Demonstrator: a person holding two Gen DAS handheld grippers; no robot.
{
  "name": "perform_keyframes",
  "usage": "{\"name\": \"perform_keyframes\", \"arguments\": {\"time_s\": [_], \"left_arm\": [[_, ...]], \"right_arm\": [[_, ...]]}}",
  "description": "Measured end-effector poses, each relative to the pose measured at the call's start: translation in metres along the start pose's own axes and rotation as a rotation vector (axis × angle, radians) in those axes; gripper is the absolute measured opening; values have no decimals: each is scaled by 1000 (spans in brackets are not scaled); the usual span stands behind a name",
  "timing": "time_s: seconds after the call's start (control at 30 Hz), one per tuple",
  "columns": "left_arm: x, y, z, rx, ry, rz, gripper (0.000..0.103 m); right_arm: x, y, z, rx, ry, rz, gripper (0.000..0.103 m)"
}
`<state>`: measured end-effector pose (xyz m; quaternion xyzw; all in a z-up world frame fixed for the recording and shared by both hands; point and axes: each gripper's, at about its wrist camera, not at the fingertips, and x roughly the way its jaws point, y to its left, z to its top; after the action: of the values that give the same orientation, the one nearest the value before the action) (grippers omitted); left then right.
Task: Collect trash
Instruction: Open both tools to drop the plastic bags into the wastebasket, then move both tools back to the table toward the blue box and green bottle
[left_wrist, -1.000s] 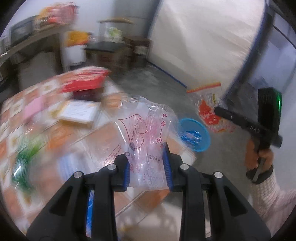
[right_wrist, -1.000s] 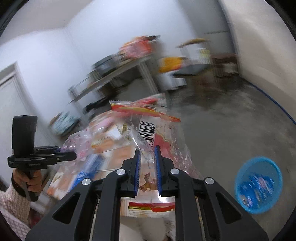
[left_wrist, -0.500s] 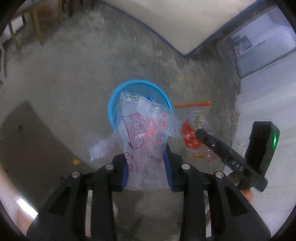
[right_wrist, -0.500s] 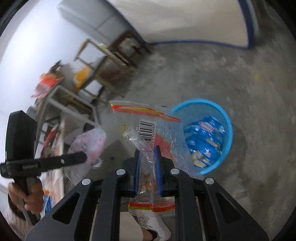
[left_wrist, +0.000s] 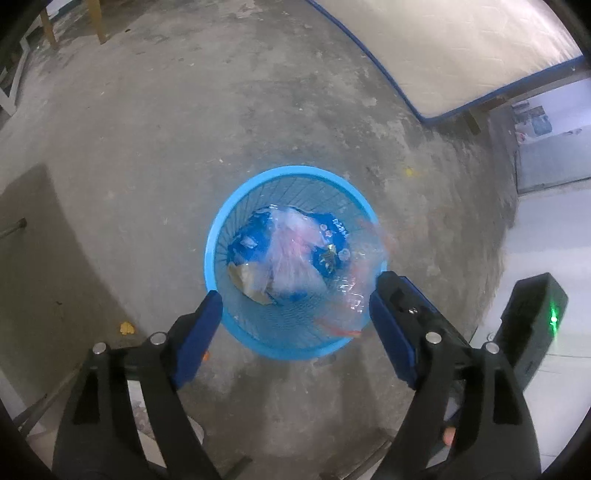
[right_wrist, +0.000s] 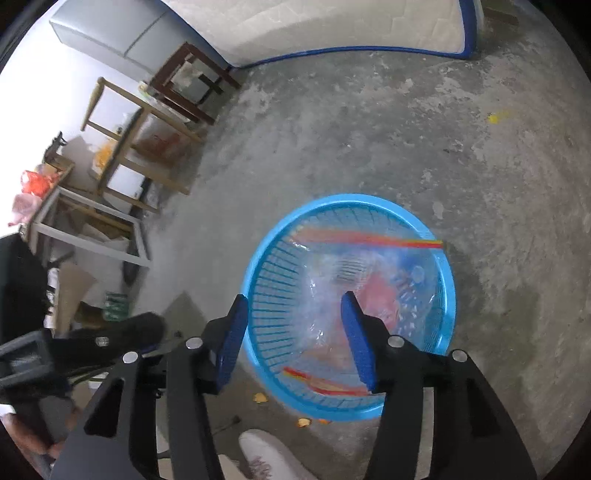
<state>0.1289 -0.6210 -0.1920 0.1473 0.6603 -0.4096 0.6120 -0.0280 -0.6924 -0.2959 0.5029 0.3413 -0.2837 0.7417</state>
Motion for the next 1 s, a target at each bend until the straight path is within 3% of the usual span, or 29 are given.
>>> {"name": "perform_keyframes", "arguments": {"time_s": [0.23,0.53,0.63,0.83,1.0], "left_arm": [[-12,6,8,-12,-20,4,78],[-76,7,-13,1,-97,-33,78],[-114,0,-35,35,-152,-57,78],[-227,-3,-117,111,-402,-36,78],[-303,27,-200,116,-484,-39,79]], "right_arm": [[-9,-5,-11,13,-12,6,52],[-60,9,-31,-19,-71,42,52],[-93,26,-44,-73,-115,52,56],[-153,71,-76,-228,-187,55,70],[-204,136,-114,-411,-244,44,83]]}}
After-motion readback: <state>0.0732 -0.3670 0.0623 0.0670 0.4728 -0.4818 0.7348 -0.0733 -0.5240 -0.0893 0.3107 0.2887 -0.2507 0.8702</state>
